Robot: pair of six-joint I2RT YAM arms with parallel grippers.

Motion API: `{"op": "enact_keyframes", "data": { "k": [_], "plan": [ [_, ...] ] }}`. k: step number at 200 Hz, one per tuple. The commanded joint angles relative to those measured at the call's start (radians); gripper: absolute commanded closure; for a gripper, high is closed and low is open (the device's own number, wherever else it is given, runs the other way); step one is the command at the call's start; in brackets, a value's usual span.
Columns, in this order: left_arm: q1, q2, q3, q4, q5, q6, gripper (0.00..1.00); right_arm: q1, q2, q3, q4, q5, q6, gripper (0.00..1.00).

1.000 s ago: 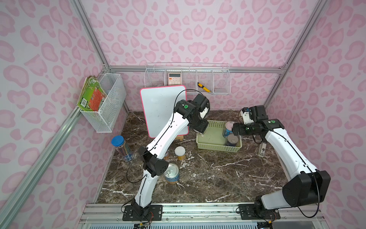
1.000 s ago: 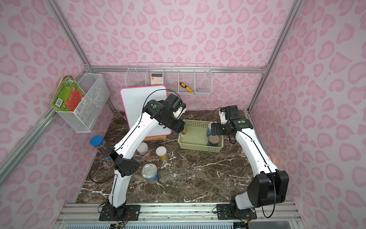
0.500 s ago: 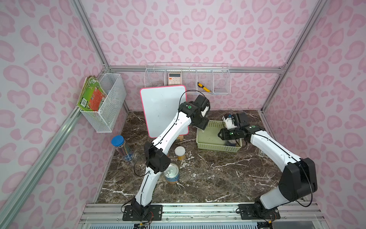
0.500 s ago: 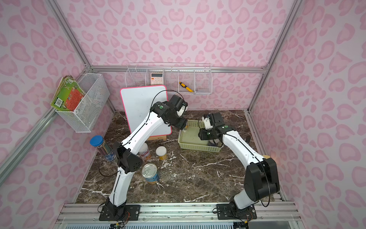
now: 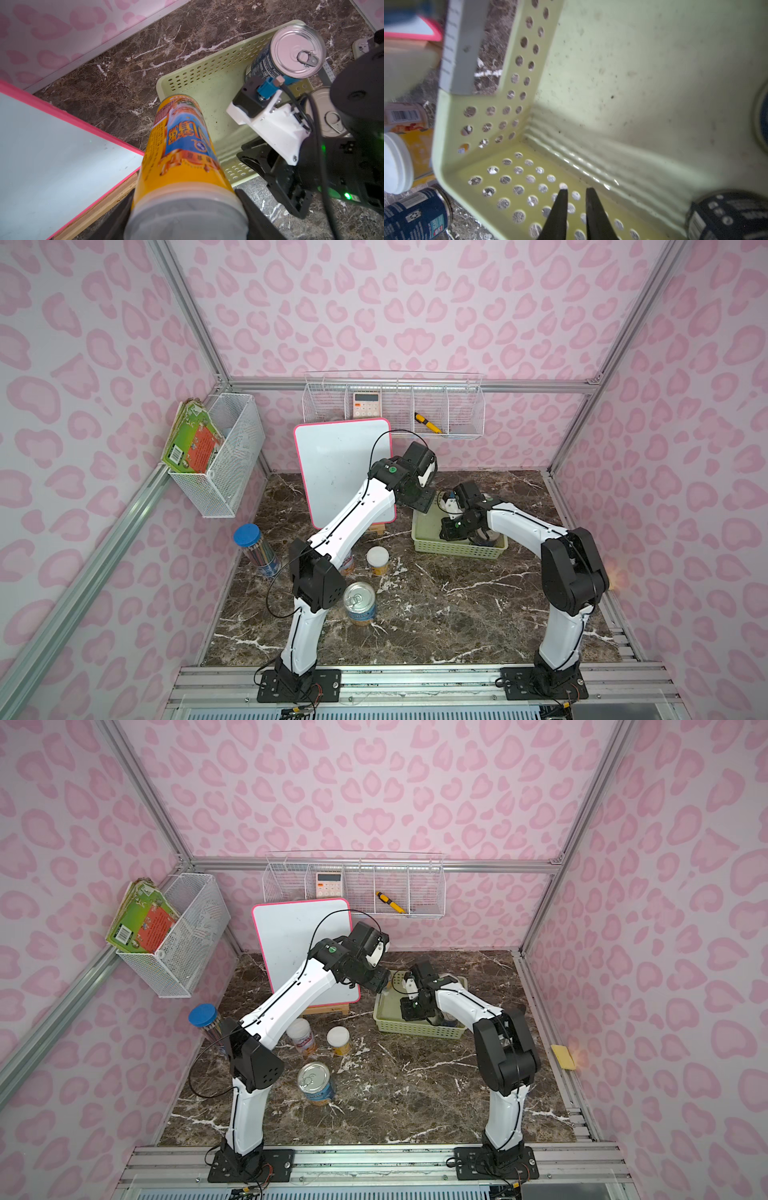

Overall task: Put the canned food in the basket
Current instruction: Adjust the basket at the center of the board.

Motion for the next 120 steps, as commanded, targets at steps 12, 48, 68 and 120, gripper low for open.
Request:
{"op": "enact_keyframes", "data": {
  "k": [12,48,68,120],
  "plan": [
    [-0.006,-0.049,-0.047,0.088,0.049,-0.013,1.0,0.045,-0.068,-0.084,-0.049,0.0,0.041,0.78],
    [-0.015,-0.089,-0.146,0.09,0.048,-0.026,1.0,0.107,-0.128,-0.135,-0.036,0.003,0.117,0.76],
    [-0.019,-0.112,-0.197,0.096,0.046,-0.041,1.0,0.127,-0.154,-0.185,-0.012,-0.008,0.165,0.76],
    [-0.024,-0.063,-0.184,0.065,0.02,-0.046,1.0,0.167,-0.188,-0.218,0.02,-0.006,0.201,0.74]
  ]
}}
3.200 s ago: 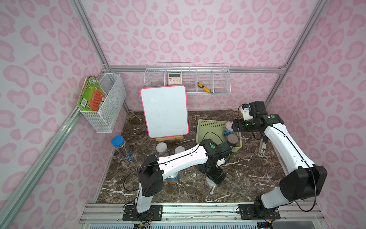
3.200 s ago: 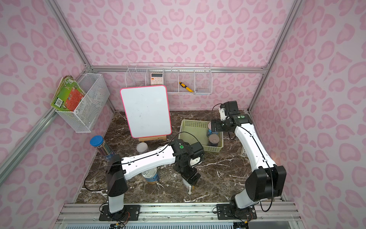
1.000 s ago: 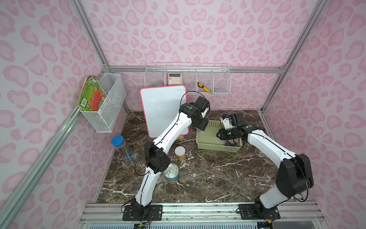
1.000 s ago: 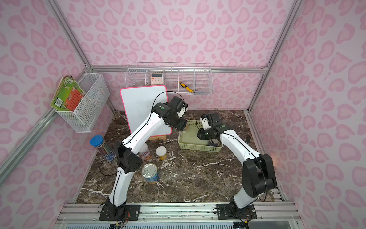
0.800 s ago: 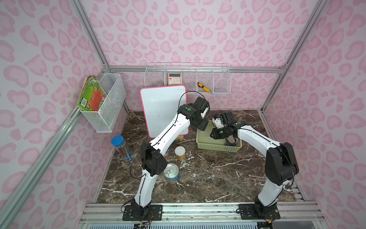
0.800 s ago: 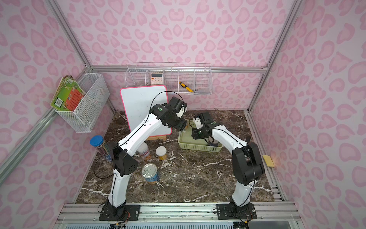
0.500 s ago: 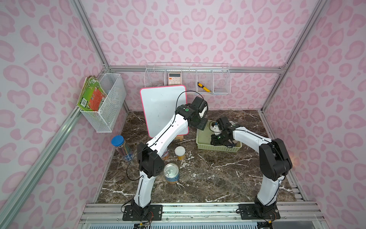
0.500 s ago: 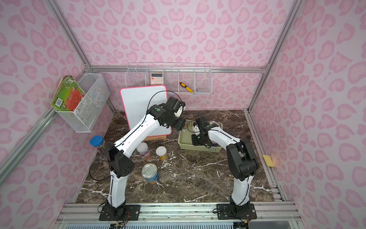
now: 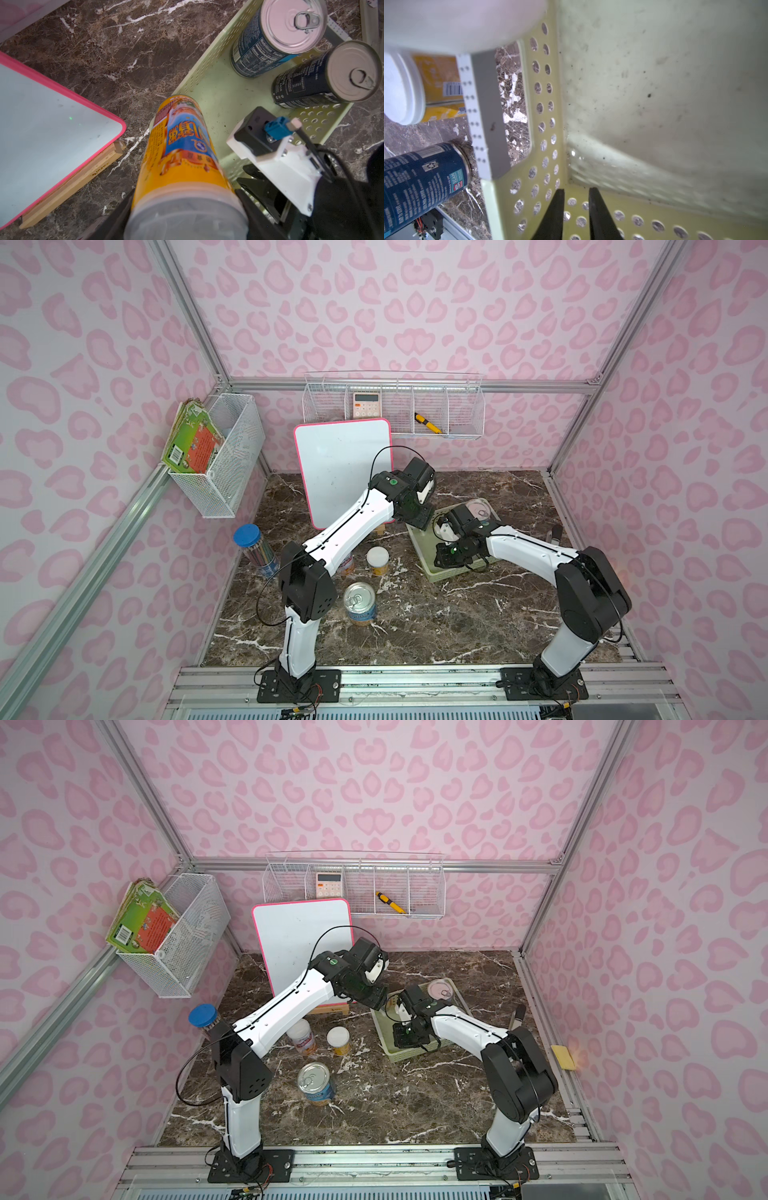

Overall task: Put the canned food in the basket
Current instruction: Adjust the basket at the center of the board.

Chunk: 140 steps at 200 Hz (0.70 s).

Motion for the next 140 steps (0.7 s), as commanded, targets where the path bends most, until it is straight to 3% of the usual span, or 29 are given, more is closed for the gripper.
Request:
{"op": "enact_keyframes", "data": {
  "k": [1,54,105,140],
  "plan": [
    [0.002,0.031,0.039,0.047,-0.018,-0.001,1.0,0.004,-0.021,0.014,-0.039,0.003,0.031,0.74],
    [-0.003,0.302,0.443,-0.308,-0.011,0.035,1.0,-0.019,-0.058,0.053,-0.098,0.025,-0.013,0.71],
    [0.008,0.35,0.517,-0.352,-0.045,0.032,1.0,-0.033,-0.066,0.003,-0.067,-0.003,-0.033,0.71],
    [0.014,0.415,0.584,-0.396,-0.004,0.043,1.0,-0.033,-0.06,-0.011,-0.055,-0.012,-0.046,0.7]
  ]
}}
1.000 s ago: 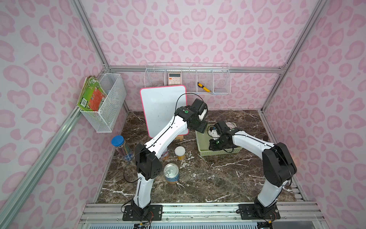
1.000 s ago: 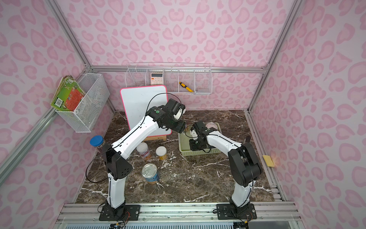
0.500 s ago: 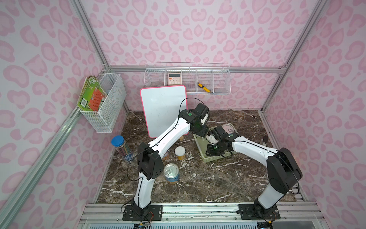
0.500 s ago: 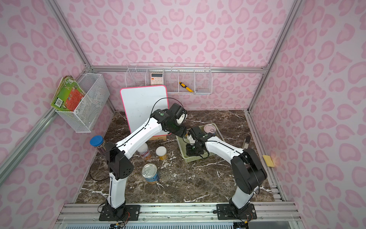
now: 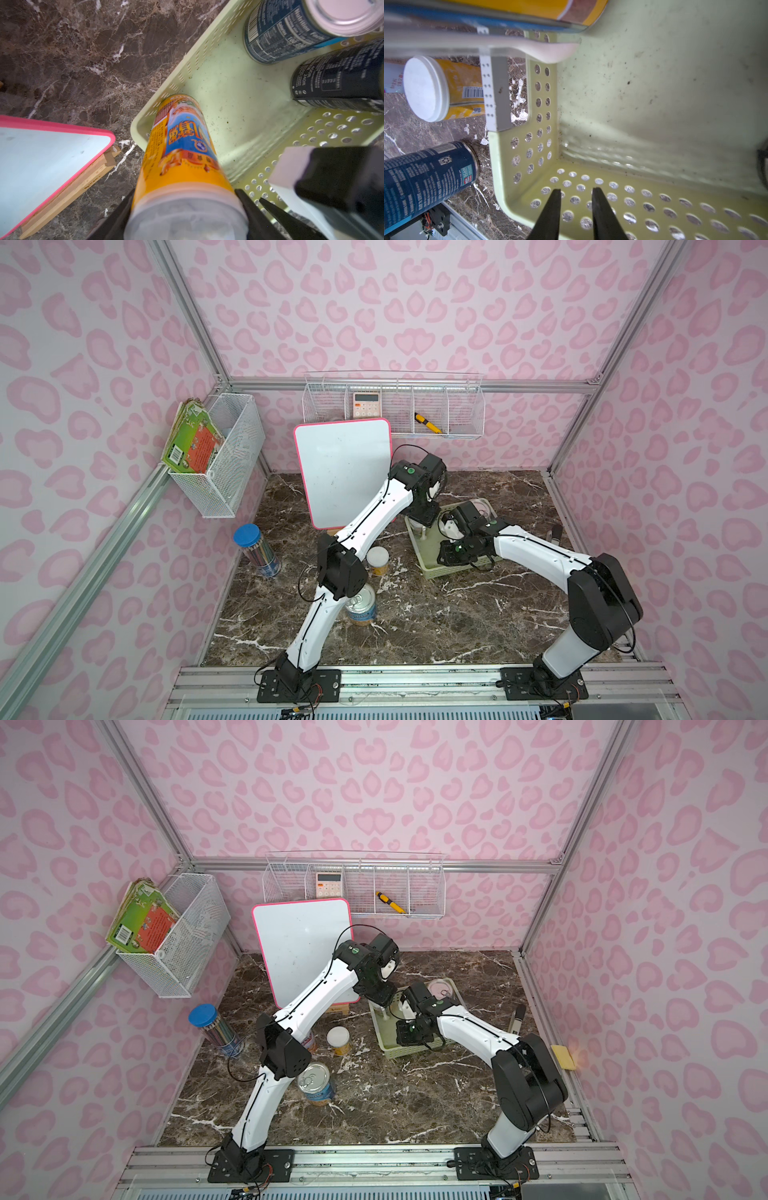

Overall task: Put the canned food in the basket
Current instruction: Adjust the basket at the center of the board, then place the canned food in the basket.

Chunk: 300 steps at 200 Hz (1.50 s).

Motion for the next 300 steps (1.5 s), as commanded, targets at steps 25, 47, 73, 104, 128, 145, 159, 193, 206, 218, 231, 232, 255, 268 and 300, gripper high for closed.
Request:
{"op": "enact_keyframes", "data": {
  "k": [25,47,73,104,128,145,159,193,206,218,231,232,255,268,300],
  "plan": [
    [0.011,0.04,0.025,-0.051,-0.02,0.019,1.0,-0.003,0.001,-0.033,0.004,-0.018,-0.022,0.7],
    [0.014,0.048,0.025,-0.033,-0.063,0.021,0.91,-0.006,-0.001,-0.052,0.021,-0.024,-0.023,0.69],
    [0.016,0.054,0.025,0.005,-0.078,0.025,0.51,-0.007,-0.005,-0.067,0.033,-0.03,-0.026,0.66],
    [0.016,0.053,0.023,0.025,-0.081,0.022,0.32,-0.014,-0.011,-0.086,0.043,-0.035,-0.024,0.64],
    [0.016,0.045,0.021,0.034,-0.087,0.019,0.01,-0.017,-0.015,-0.104,0.059,-0.043,-0.019,0.61],
    [0.016,0.028,0.012,0.055,-0.094,0.013,0.01,-0.02,-0.015,-0.111,0.067,-0.049,-0.018,0.58],
    [0.016,0.01,-0.004,0.079,-0.092,0.01,0.01,-0.02,-0.019,-0.121,0.075,-0.052,-0.016,0.54],
    [0.013,-0.066,-0.044,0.1,-0.104,-0.004,0.01,-0.02,-0.029,-0.123,0.079,-0.055,-0.015,0.54],
    [0.011,-0.132,-0.083,0.116,-0.109,-0.007,0.01,-0.02,-0.035,-0.119,0.075,-0.051,-0.015,0.54],
    [0.002,-0.201,-0.11,0.108,-0.112,-0.024,0.01,-0.02,-0.046,-0.112,0.072,-0.05,-0.016,0.54],
    [-0.01,-0.299,-0.167,0.078,-0.106,-0.051,0.01,-0.02,-0.066,-0.103,0.069,-0.044,-0.019,0.53],
    [-0.011,-0.304,-0.17,0.077,-0.109,-0.056,0.01,-0.02,-0.067,-0.103,0.068,-0.044,-0.019,0.52],
    [-0.045,-0.563,-0.422,0.071,-0.162,-0.12,0.01,-0.019,-0.116,-0.085,0.06,-0.024,-0.036,0.43],
    [-0.06,-0.744,-0.647,0.134,-0.148,-0.119,0.01,-0.02,-0.149,-0.071,0.052,-0.006,-0.053,0.38],
    [-0.103,-1.036,-0.965,0.116,-0.094,-0.251,0.01,-0.02,-0.215,-0.031,0.013,0.051,-0.09,0.29]
  ]
}}
